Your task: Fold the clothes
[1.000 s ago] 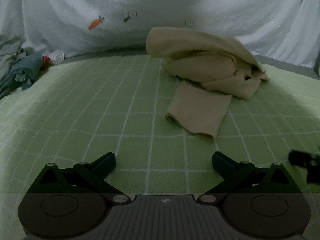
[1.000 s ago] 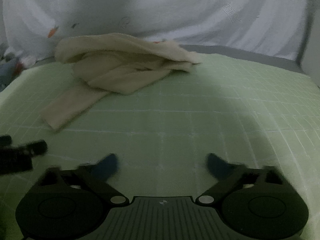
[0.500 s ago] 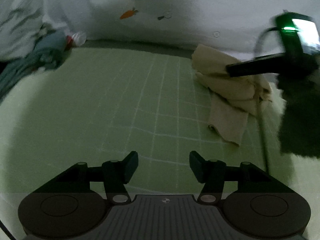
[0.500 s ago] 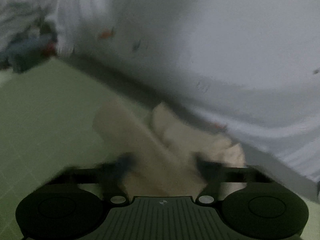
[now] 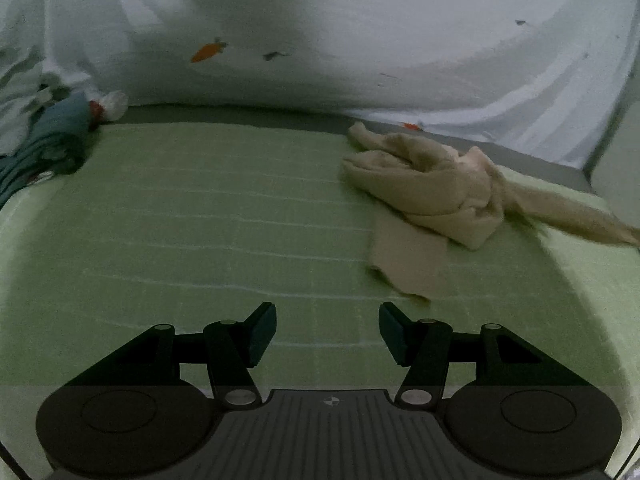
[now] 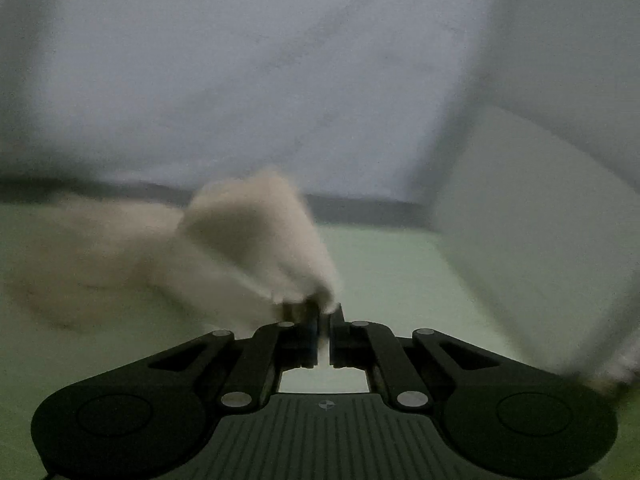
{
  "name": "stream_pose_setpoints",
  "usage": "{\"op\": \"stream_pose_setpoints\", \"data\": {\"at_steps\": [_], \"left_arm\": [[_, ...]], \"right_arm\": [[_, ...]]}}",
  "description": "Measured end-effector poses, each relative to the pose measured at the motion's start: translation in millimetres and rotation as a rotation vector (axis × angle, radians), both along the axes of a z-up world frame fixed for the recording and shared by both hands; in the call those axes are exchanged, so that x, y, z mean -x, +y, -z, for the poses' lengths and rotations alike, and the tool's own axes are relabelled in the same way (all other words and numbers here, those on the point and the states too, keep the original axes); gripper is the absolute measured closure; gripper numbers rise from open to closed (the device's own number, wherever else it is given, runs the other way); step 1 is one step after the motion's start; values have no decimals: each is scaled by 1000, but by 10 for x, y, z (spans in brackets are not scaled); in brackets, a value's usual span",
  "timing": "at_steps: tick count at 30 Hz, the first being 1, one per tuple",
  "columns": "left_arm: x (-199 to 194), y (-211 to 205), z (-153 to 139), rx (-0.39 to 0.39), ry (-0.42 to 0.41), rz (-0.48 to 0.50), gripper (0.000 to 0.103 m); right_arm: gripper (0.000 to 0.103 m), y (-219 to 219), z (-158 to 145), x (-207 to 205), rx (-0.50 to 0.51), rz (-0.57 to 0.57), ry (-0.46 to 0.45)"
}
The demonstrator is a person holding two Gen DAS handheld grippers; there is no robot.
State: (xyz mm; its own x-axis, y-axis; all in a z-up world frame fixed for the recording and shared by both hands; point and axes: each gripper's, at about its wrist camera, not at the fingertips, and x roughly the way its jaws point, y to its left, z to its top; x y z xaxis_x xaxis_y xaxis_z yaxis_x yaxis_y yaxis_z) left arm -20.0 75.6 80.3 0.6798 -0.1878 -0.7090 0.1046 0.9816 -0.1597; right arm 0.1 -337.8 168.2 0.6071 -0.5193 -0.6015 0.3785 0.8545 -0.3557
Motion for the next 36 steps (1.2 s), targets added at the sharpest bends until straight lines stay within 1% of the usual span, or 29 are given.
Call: {"op": "stream_pose_setpoints", "data": {"at_steps": [1, 2, 3, 4, 5, 6, 7, 8, 10, 11, 12, 13, 14, 15, 16, 18, 20, 21, 22, 23, 24, 25, 27, 28, 30, 32, 33, 34, 36], "left_arm": [[-12, -57, -6, 9, 6, 3, 40], [-22, -114, -12, 18, 11, 5, 40], [-29, -162, -27, 23, 14, 2, 40], [-47, -206, -53, 23, 9, -9, 40], [-39, -252, -94, 19, -2, -27, 39], [-26, -283, -131, 25, -13, -56, 37], [-13, -311, -168, 31, -24, -85, 34], [-1, -312, -197, 51, -22, -120, 34], [30, -296, -253, 88, -12, -178, 34], [65, -283, -284, 90, -13, -187, 34], [147, -255, -341, 70, -24, -190, 34], [202, -253, -369, 44, -33, -197, 34], [253, -254, -394, 17, -43, -204, 34], [305, -255, -419, -10, -52, -212, 34], [474, -220, -460, -47, -52, -247, 33], [660, -153, -464, -49, -38, -301, 30], [830, -112, -444, -51, -13, -342, 30], [928, -103, -444, -56, 1, -358, 30], [1001, -102, -426, -63, 13, -368, 29], [1071, -101, -405, -70, 24, -377, 29], [1134, -95, -401, -76, 32, -390, 29], [1197, -88, -399, -81, 39, -404, 29], [1221, -54, -411, -74, 33, -430, 29], [1231, -36, -418, -69, 29, -443, 30], [1192, 6, -452, -65, 13, -464, 30], [1169, 70, -528, -55, -3, -477, 30], [1133, 86, -545, -49, -10, -481, 29], [1088, 88, -547, -41, -12, -477, 29], [995, 51, -530, -29, -7, -451, 29]], "right_arm": [[92, -214, 74, 32, 7, 57, 45], [84, -376, 137, 64, 5, 101, 78], [80, -448, 156, 99, -20, 112, 79], [65, -500, 162, 159, -73, 108, 58], [51, -469, 149, 185, -111, 81, 33], [45, -398, 146, 198, -156, 35, 8], [36, -247, 163, 185, -214, -48, -17], [31, -93, 193, 156, -268, -128, -32], [31, 258, 323, 10, -362, -276, -11], [31, 484, 410, -95, -404, -347, 16], [31, 687, 485, -183, -433, -413, 42], [31, 1000, 587, -299, -465, -520, 75], [32, 1256, 660, -383, -473, -605, 97], [32, 1449, 711, -447, -463, -659, 111], [32, 1752, 792, -547, -443, -736, 126], [31, 2077, 897, -694, -432, -798, 130], [30, 2381, 1064, -902, -429, -830, 162], [31, 2499, 1148, -1000, -418, -829, 182], [37, 2605, 1240, -1112, -395, -812, 206], [49, 2675, 1298, -1194, -384, -798, 210], [69, 2676, 1296, -1216, -395, -788, 189], [96, 2678, 1295, -1235, -402, -774, 193], [97, 2608, 1223, -1248, -463, -766, 203], [97, 2523, 1113, -1193, -517, -783, 196], [97, 2365, 936, -1040, -557, -822, 182], [97, 2074, 616, -782, -627, -888, 169], [97, 1956, 519, -679, -640, -903, 170], [97, 1766, 384, -492, -649, -932, 184], [97, 1505, 265, -236, -631, -985, 238]]}}
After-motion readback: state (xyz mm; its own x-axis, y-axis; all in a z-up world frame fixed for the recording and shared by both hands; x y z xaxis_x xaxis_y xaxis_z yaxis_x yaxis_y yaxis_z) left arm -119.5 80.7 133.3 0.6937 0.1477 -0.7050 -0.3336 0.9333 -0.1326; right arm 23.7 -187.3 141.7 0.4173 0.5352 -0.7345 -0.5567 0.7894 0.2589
